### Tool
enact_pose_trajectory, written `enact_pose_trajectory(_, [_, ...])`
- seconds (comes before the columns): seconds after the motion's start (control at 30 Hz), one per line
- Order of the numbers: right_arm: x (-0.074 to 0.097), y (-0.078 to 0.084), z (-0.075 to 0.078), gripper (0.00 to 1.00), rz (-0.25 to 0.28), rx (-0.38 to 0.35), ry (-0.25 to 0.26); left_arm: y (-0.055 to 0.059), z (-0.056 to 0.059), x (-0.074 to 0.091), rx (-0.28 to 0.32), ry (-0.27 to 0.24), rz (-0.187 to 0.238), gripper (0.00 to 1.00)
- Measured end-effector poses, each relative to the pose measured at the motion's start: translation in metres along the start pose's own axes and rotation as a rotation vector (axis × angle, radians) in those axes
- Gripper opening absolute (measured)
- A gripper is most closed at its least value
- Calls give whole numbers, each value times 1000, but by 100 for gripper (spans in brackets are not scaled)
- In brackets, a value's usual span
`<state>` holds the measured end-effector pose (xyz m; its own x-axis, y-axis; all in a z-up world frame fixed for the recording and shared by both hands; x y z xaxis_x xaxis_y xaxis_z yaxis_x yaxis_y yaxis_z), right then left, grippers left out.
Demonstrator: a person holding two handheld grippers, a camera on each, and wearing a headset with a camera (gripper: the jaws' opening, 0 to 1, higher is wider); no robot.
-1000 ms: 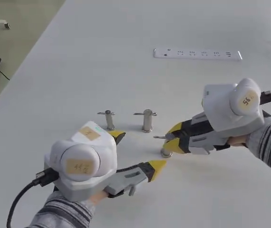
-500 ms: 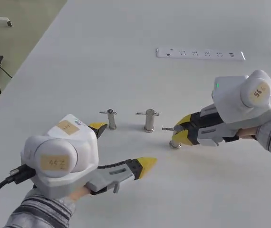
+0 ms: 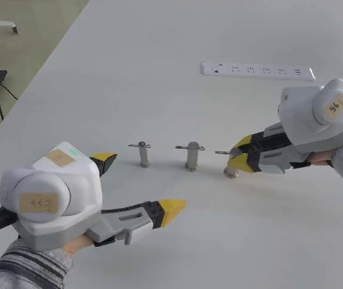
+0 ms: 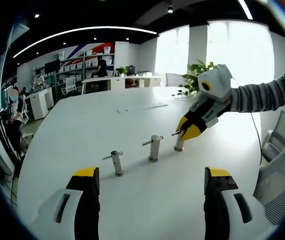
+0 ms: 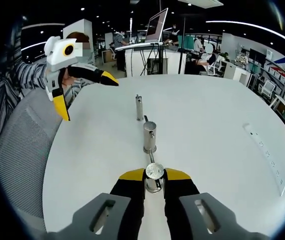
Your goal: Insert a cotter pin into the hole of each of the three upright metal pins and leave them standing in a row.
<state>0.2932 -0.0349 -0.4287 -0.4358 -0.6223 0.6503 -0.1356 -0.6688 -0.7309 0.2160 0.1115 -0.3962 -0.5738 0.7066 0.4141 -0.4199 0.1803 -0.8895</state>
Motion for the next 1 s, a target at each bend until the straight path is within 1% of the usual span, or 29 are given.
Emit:
enact_pose_trajectory(0.1, [-3, 2, 2, 8, -8, -2, -2, 0, -3, 1, 9, -1, -1, 88])
enact_pose_trajectory(0.2, [-4, 5, 4, 8, -14, 3, -3, 0, -5, 2, 5, -4, -6, 89])
enact_pose_trajectory(0.3, [-4, 6, 5, 8, -12, -2, -6, 0, -8, 3, 8, -5, 0, 91])
enact_pose_trajectory(0.4, [-4, 7, 7, 8, -14, 9, -8, -1, -9, 3, 18, -3, 11, 91])
enact_pose_trajectory(0.57, [-2, 11, 10, 8, -18, 19, -12, -2, -9, 4, 24, -2, 16, 93])
enact_pose_trajectory(0.7, [-1, 12, 10, 8, -18, 24, -19, 0, -8, 4, 32, 1, 9, 96])
enact_pose_trajectory(0.83, [-1, 12, 11, 9, -15, 26, -25, -1, -8, 4, 35, 6, 17, 98])
enact_pose_trajectory(0.9, [-1, 11, 11, 9, -18, 40, -28, 0, -8, 5, 32, 6, 8, 99])
enact_pose_trajectory(1.0, [-2, 11, 11, 9, -19, 40, -30, 2, -8, 4, 34, 10, -3, 99])
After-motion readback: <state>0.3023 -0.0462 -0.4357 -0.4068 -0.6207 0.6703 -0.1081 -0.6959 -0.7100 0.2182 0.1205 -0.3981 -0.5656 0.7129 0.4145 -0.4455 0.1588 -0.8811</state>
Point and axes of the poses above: the centre of the closed fingertips' face, and the gripper's own axes: x roughly backward along the fingers, z roughly to its right, y roughly out of its underside, the point moved 2 cm from there along x, roughly backward along the fingers, and after that the axes turned 15 degrees about y, right-handed, at the moved point
